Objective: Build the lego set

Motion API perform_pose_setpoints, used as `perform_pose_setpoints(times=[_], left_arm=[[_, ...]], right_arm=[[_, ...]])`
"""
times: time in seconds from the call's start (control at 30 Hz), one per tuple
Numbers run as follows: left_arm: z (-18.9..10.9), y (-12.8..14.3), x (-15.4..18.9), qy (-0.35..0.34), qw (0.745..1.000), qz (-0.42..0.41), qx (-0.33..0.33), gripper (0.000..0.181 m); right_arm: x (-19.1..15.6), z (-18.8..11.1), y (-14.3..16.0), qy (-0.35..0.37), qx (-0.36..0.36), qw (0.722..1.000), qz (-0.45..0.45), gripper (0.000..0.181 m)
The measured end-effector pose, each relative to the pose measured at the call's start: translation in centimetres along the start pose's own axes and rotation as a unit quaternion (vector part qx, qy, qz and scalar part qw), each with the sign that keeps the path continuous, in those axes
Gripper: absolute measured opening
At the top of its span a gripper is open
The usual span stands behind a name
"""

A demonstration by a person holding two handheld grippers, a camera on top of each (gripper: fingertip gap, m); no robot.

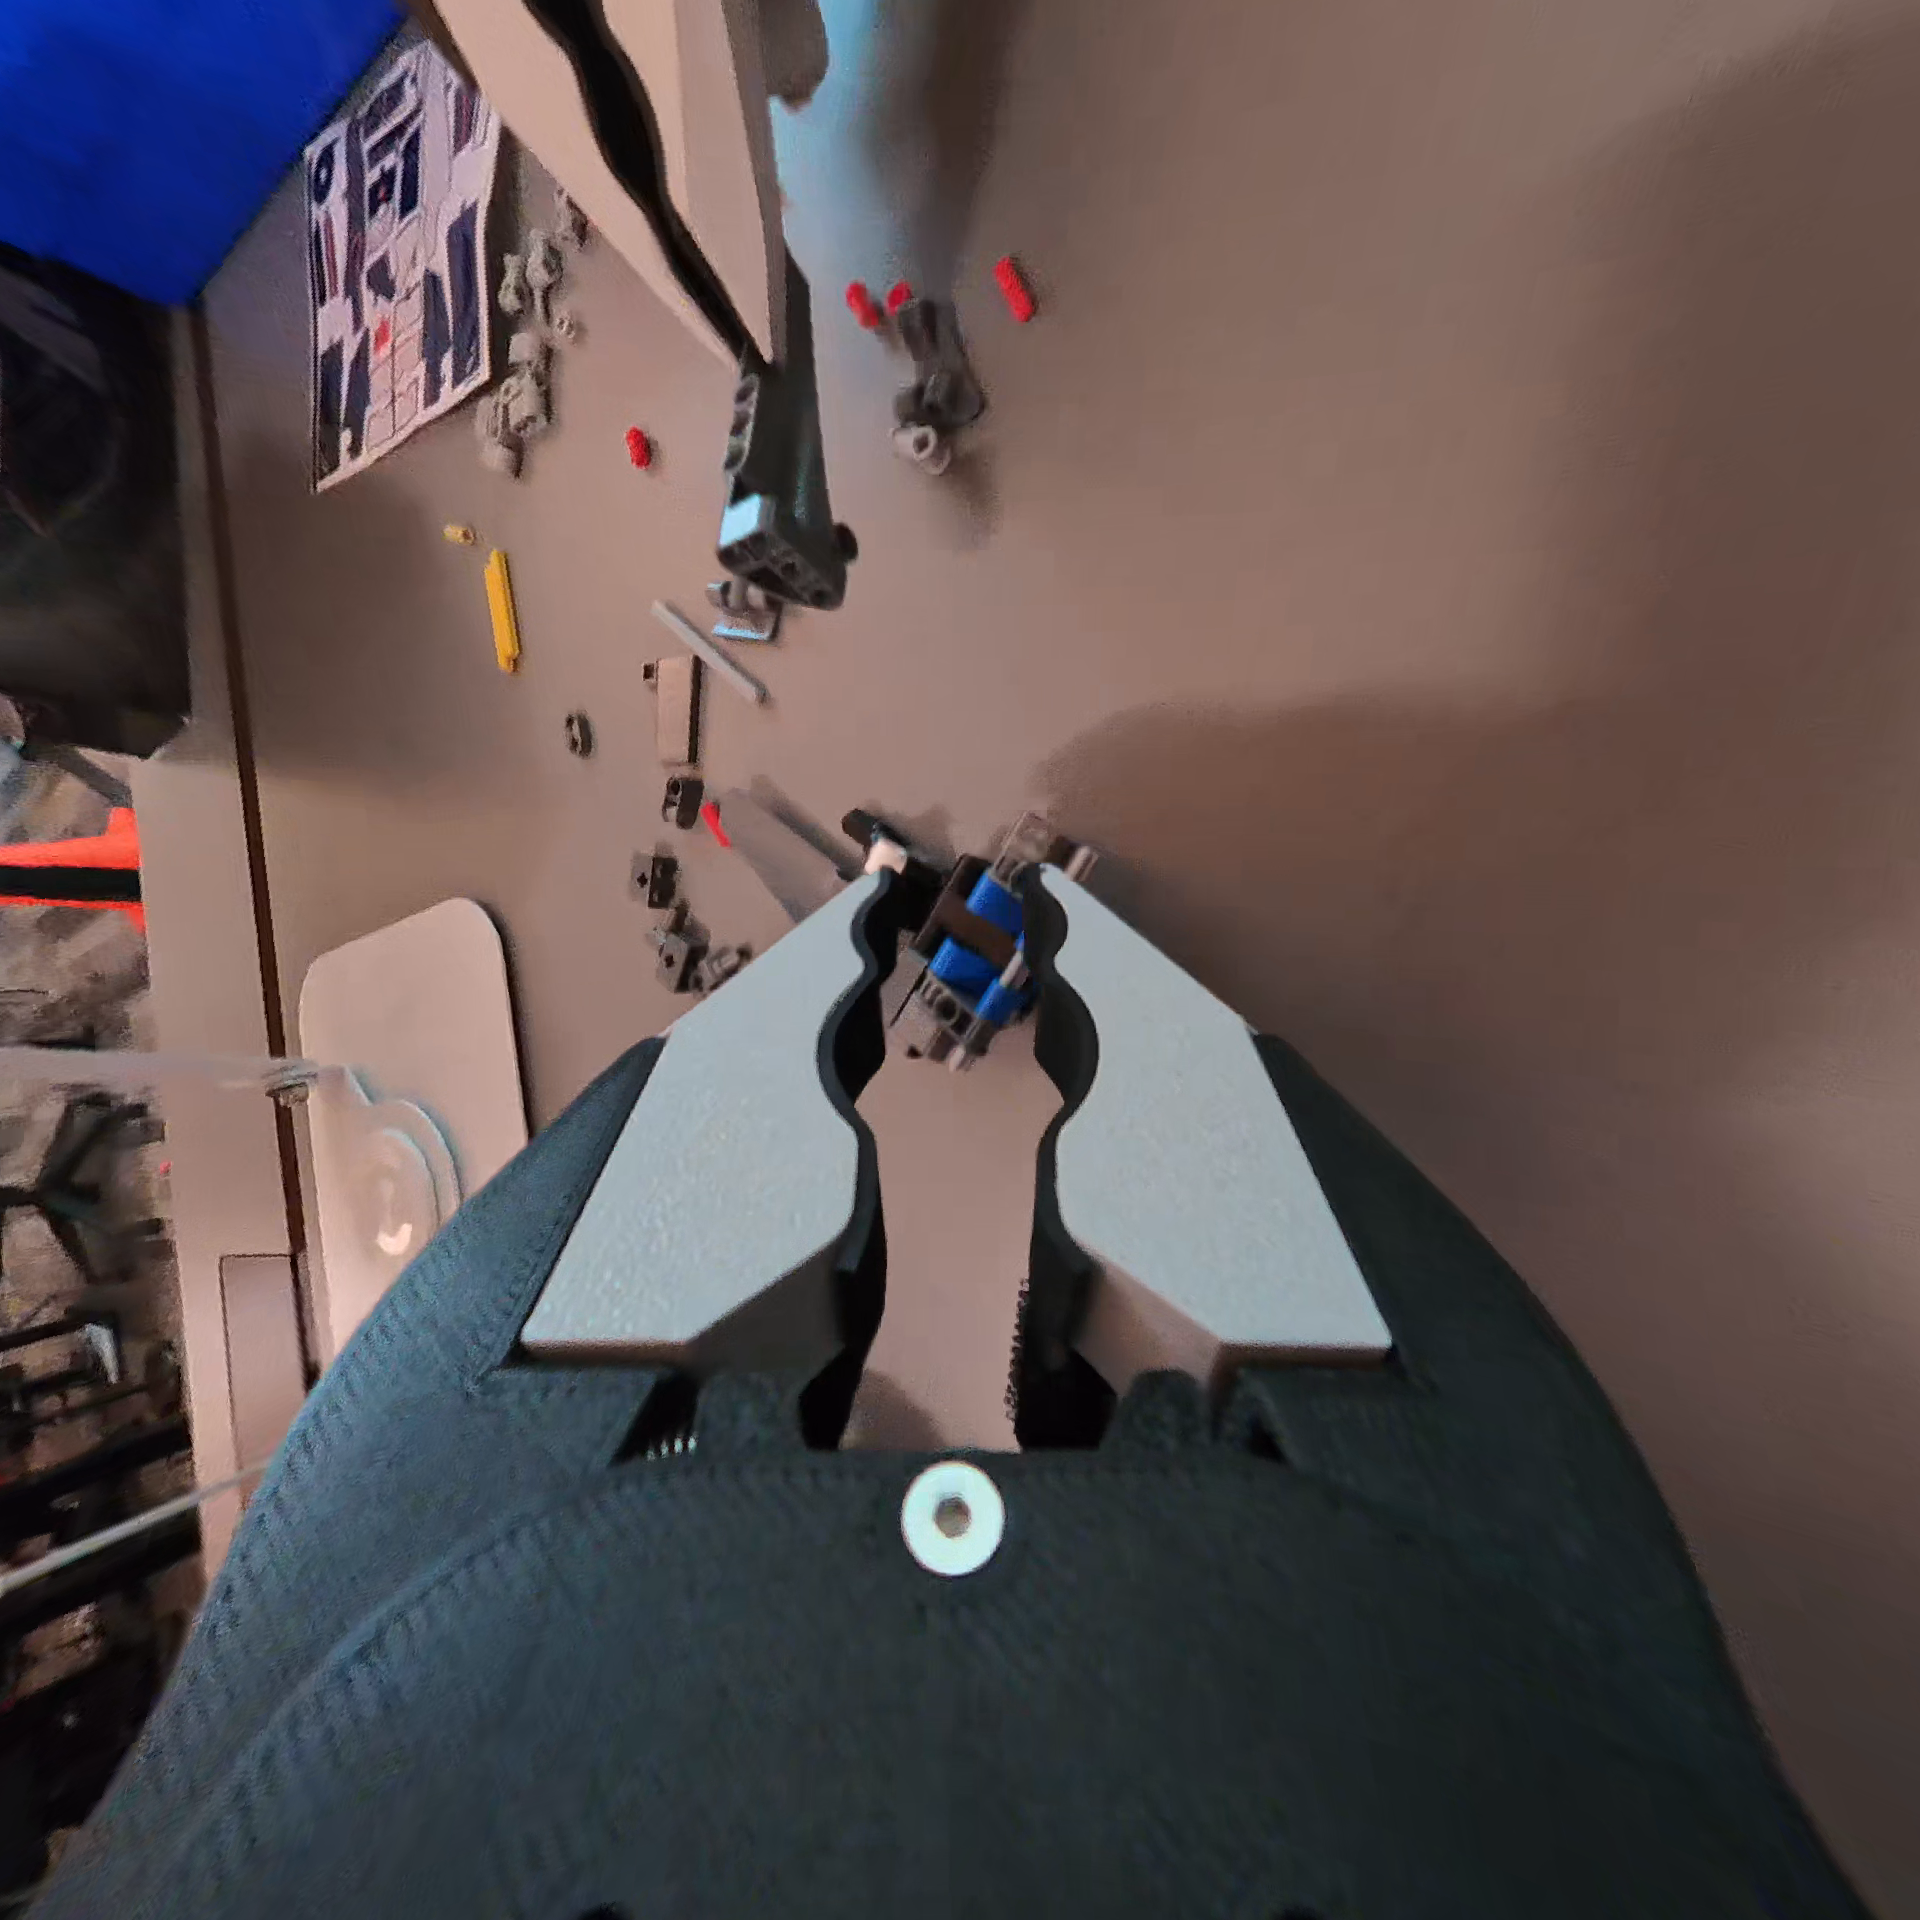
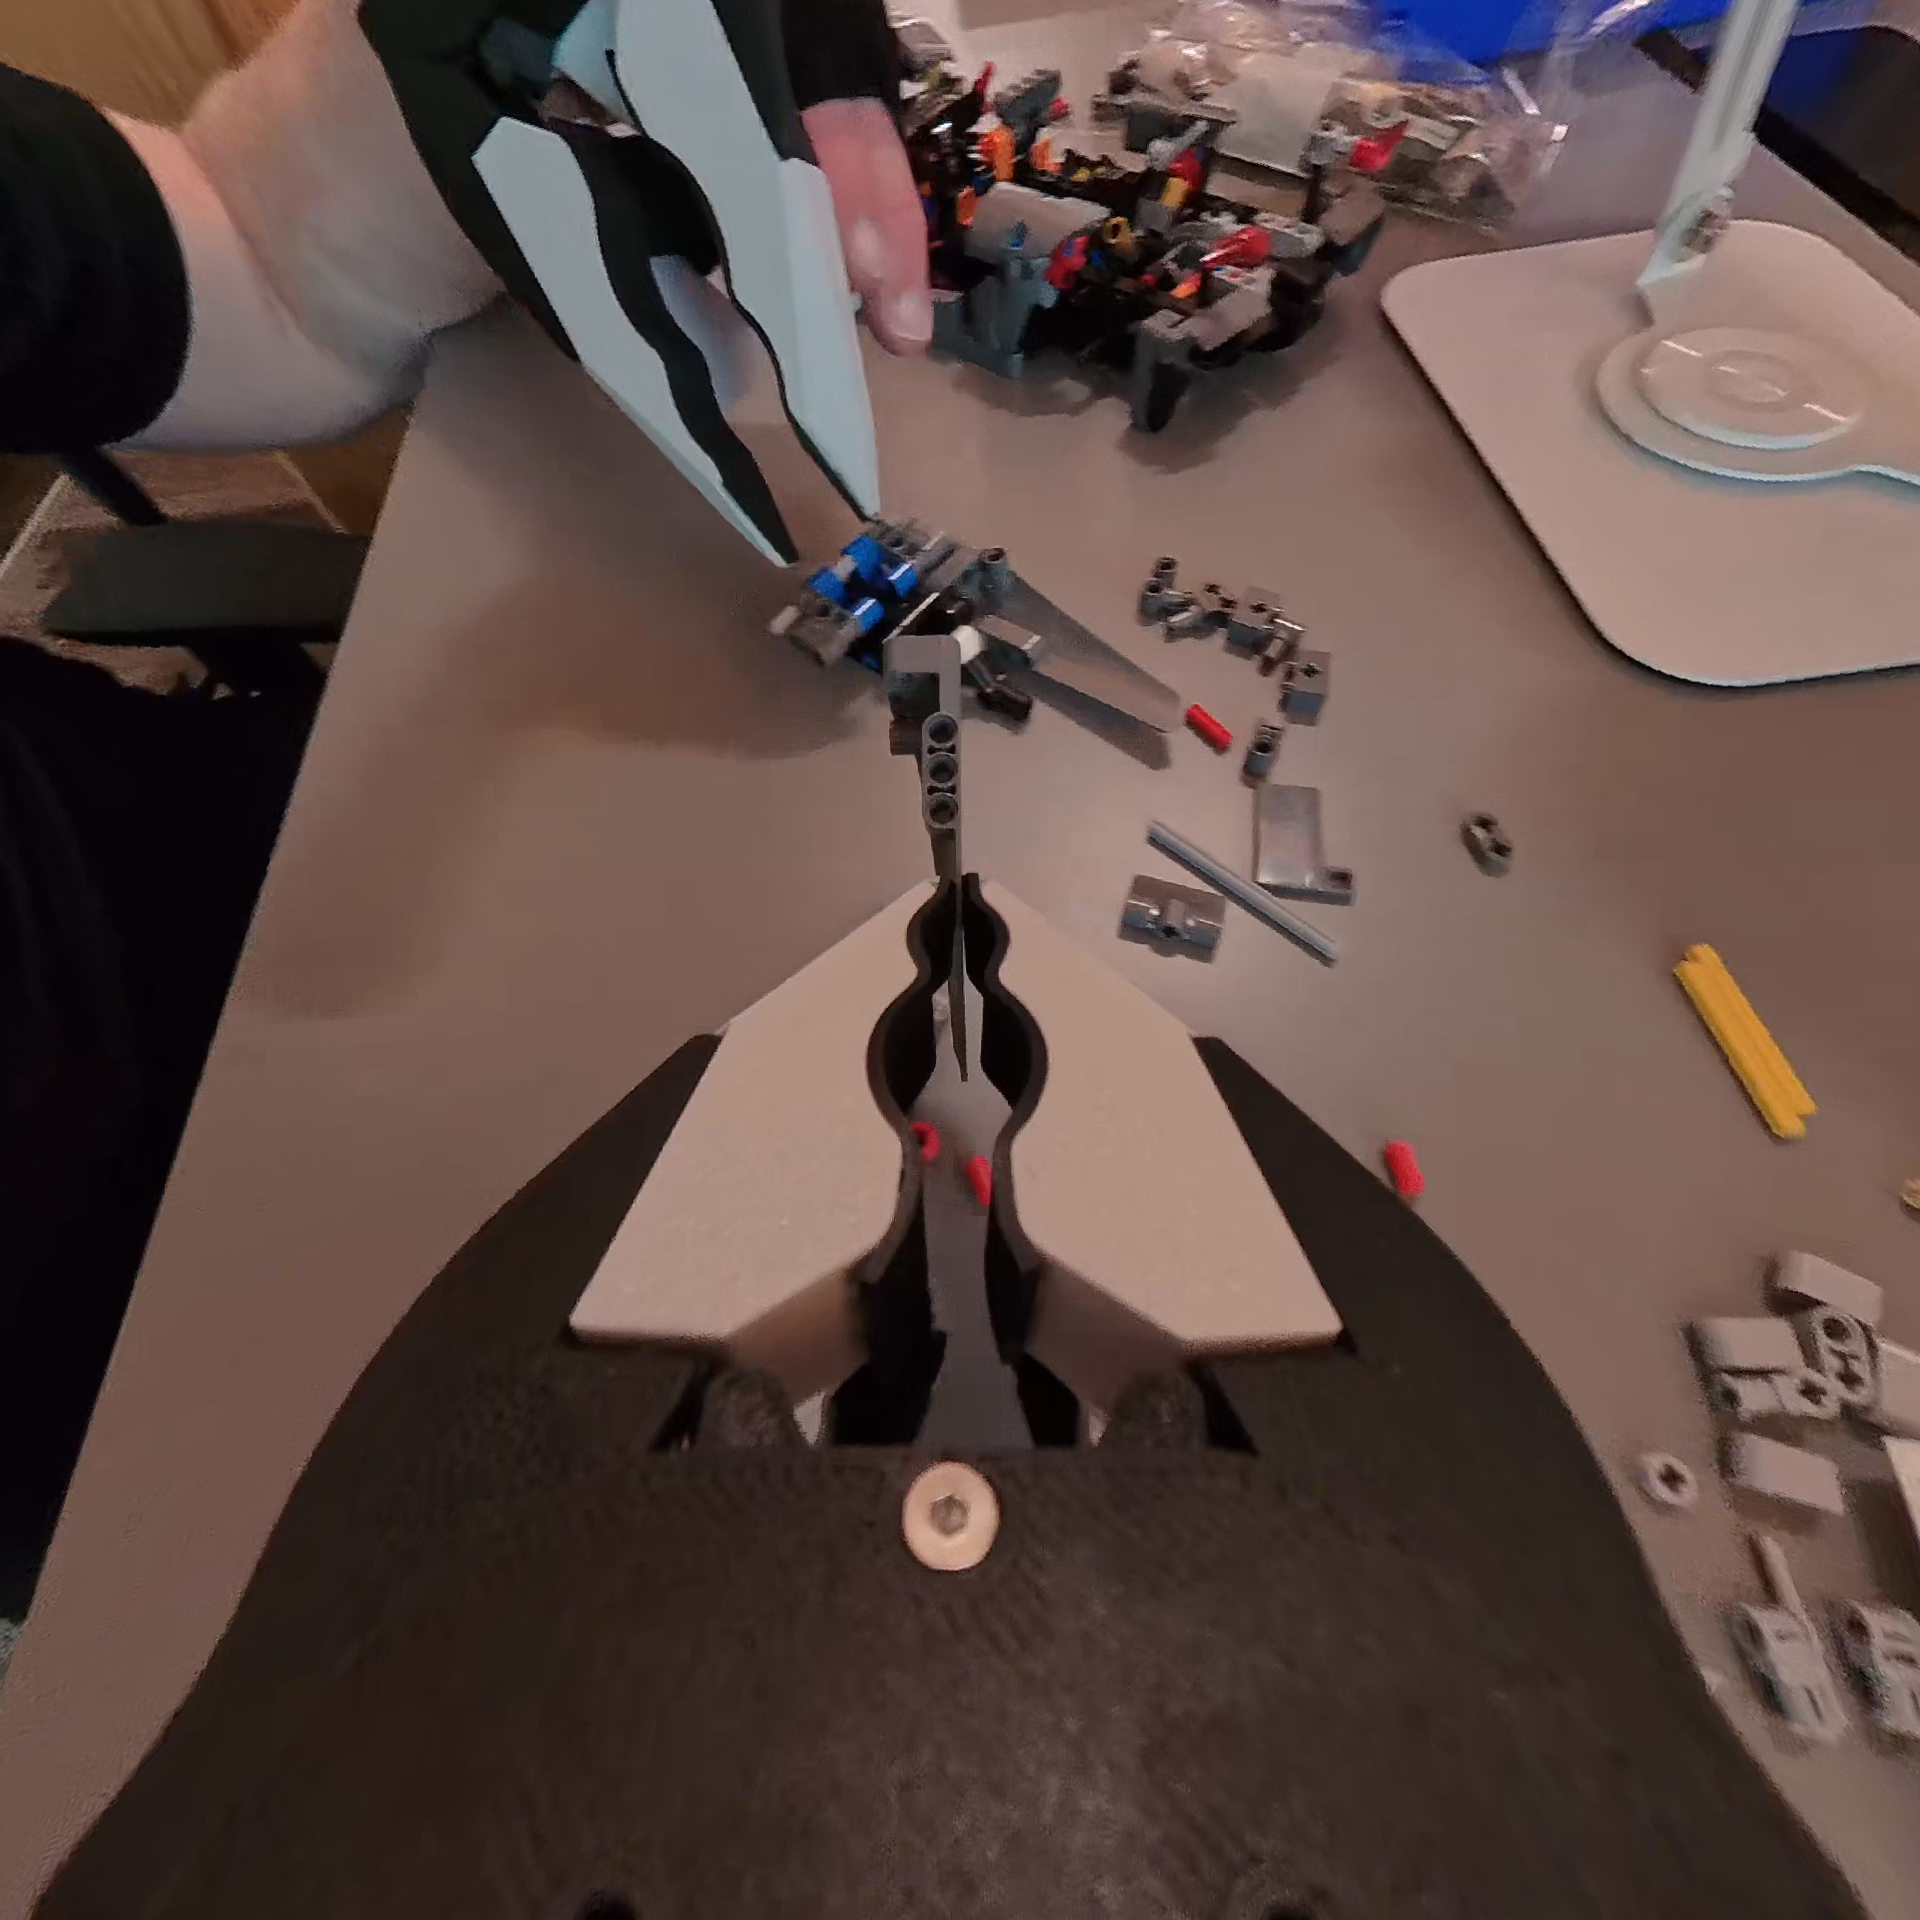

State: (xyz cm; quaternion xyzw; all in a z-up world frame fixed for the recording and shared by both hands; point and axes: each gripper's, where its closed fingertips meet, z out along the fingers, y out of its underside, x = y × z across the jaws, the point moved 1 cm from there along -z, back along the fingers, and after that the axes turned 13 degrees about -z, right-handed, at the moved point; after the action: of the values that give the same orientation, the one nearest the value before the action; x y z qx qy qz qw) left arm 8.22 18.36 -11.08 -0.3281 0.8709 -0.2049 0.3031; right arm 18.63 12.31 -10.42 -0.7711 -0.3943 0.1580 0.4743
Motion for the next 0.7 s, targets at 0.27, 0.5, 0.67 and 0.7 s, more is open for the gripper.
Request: perform_pose_setpoints(times=[0.27, 0.5, 0.67, 0.7], left_arm=[[0.8, -2.7, 2.3, 0.029, 0.998, 0.022, 0.045, 0.027], [2.2, -3.3, 4.4, 0.056, 0.996, 0.046, 0.042, 0.03], [2.7, -3.1, 4.7, 0.063, 0.996, 0.047, 0.034, 0.03], [2.7, -3.1, 4.7, 0.061, 0.996, 0.047, 0.035, 0.03]], right_arm=[[-4.8, 1.3, -0.3, -0.127, -0.01, 0.992, -0.012, 0.0], [-6.6, 2.2, 1.4, -0.179, -0.066, 0.982, 0.013, 0.0], [-5.6, 2.7, 1.3, -0.146, -0.068, 0.987, 0.024, 0.01], [-5.3, 2.6, 1.2, -0.137, -0.064, 0.988, 0.022, 0.013]])
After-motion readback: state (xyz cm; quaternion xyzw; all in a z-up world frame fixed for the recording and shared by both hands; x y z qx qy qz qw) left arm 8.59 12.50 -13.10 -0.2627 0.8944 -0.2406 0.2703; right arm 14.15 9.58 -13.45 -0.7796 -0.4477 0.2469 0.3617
